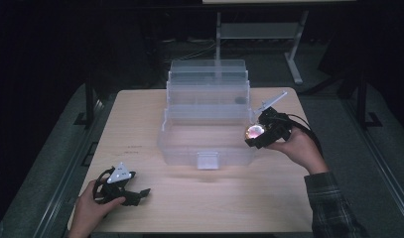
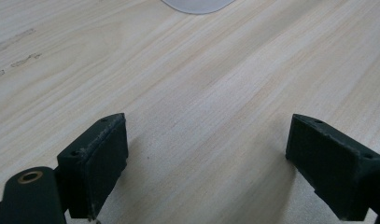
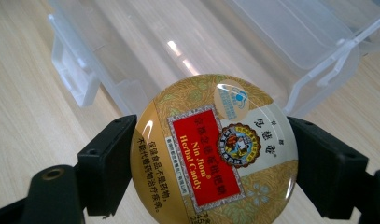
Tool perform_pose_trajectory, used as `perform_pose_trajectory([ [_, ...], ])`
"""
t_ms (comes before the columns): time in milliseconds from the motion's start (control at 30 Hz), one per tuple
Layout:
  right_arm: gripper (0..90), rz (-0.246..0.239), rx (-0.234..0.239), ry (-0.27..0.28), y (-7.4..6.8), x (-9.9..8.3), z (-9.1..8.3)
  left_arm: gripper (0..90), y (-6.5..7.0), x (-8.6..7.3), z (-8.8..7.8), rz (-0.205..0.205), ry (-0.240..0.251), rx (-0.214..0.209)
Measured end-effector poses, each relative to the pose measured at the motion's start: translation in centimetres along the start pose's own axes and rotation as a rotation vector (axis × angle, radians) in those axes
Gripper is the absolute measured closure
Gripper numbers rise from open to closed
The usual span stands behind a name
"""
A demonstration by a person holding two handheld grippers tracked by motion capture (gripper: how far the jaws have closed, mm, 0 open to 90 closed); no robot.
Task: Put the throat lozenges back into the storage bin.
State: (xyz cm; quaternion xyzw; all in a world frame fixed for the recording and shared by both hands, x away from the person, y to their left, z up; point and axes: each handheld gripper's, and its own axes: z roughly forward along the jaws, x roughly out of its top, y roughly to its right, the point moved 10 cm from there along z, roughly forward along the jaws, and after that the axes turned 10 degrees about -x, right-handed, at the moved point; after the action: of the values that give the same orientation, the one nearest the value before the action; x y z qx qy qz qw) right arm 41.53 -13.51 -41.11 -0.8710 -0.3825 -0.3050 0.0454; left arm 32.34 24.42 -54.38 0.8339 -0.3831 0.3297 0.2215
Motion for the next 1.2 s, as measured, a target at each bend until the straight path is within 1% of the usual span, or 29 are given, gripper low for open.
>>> perform_pose_trajectory([
  [200,19.7,-0.003,0.003,-0.007,-0.1,0.5,0.6,11.9,0.0,0.0,0.0,0.0,0.0,0.0],
  [500,19.6,-0.003,0.014,-0.024,-0.4,1.1,1.9,11.9,0.0,0.0,0.0,-0.003,0.001,-0.001],
  [967,19.6,0.01,0.033,-0.047,-0.5,1.2,3.5,11.9,0.0,0.0,0.0,-0.002,0.0,-0.001],
  [1200,19.6,0.007,0.037,-0.063,-0.7,1.1,4.2,11.9,0.0,0.0,0.0,-0.002,0.001,-0.001],
])
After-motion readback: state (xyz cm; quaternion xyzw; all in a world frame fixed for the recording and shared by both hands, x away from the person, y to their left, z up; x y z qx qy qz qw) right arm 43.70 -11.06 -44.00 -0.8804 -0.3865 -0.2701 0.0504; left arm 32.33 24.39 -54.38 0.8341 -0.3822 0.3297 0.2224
